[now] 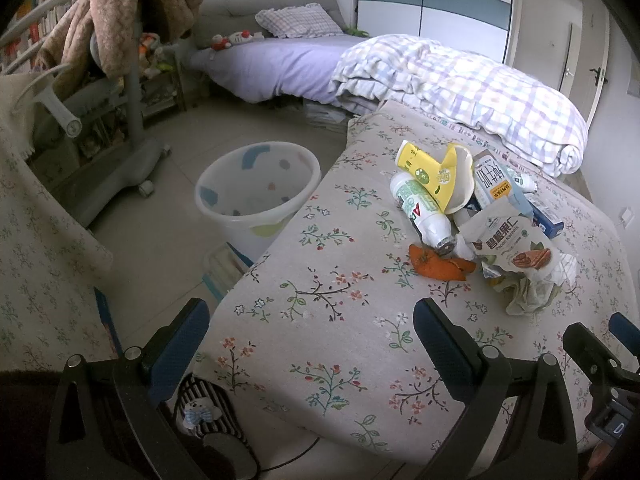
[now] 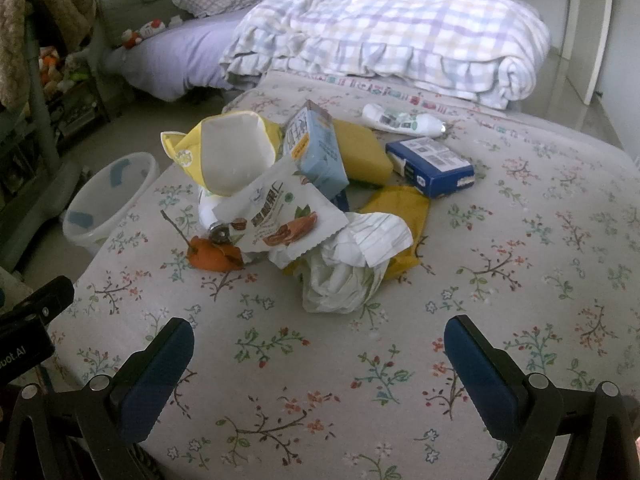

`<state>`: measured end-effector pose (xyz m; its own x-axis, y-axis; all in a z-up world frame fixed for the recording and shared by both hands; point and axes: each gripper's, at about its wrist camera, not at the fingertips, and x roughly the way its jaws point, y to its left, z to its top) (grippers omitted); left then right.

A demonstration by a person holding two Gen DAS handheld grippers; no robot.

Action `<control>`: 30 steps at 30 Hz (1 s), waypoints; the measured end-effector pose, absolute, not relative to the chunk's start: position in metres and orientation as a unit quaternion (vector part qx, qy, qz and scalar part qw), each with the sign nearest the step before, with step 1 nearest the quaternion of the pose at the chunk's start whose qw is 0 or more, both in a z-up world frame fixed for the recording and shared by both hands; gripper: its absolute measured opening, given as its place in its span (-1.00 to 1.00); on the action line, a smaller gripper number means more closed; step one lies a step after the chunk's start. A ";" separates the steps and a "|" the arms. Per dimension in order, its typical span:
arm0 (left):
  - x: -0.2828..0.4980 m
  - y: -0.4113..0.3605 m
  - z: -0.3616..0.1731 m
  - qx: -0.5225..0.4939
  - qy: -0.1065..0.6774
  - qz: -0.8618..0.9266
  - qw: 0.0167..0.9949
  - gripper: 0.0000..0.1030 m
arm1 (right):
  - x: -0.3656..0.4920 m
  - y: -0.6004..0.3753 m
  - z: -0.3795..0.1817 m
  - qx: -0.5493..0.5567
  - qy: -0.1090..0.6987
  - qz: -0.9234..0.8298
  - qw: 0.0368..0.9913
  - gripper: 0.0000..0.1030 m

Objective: Collect trash

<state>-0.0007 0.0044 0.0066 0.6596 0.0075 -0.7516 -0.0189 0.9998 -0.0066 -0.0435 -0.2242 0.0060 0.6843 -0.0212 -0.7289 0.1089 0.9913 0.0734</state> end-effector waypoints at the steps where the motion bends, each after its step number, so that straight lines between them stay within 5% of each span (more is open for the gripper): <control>1: -0.001 0.004 0.007 -0.007 0.412 0.008 0.911 1.00 | -0.044 -0.224 0.006 0.056 0.396 -0.035 0.916 0.99; 30: 0.000 0.004 0.017 -0.014 0.397 -0.009 0.918 1.00 | -0.046 -0.237 0.011 0.071 0.396 -0.044 0.914 0.99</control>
<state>-0.0003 0.0040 0.0167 0.6852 -0.0279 -0.7278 0.0057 0.9994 -0.0330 -0.0462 -0.2365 0.0115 0.6819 -0.0242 -0.7310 0.1370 0.9860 0.0952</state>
